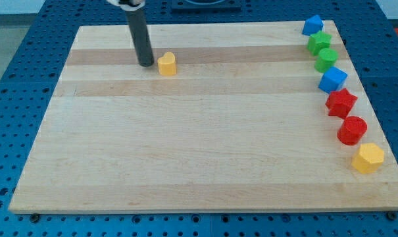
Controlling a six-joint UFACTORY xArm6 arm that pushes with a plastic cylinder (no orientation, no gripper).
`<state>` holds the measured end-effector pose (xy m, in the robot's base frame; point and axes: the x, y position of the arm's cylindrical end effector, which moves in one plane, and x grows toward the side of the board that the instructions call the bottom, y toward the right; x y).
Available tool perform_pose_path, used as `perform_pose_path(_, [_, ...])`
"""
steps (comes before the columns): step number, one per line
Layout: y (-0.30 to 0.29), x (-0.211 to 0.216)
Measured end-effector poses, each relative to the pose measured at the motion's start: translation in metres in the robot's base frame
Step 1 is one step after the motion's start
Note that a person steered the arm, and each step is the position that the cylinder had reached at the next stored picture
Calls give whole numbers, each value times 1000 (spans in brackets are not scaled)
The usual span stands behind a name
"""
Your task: Move the yellow heart towards the bottom center
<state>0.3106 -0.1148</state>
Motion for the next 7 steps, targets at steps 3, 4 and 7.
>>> perform_pose_path(3, [23,13])
perform_pose_path(4, [35,20])
perform_pose_path(7, [73,55])
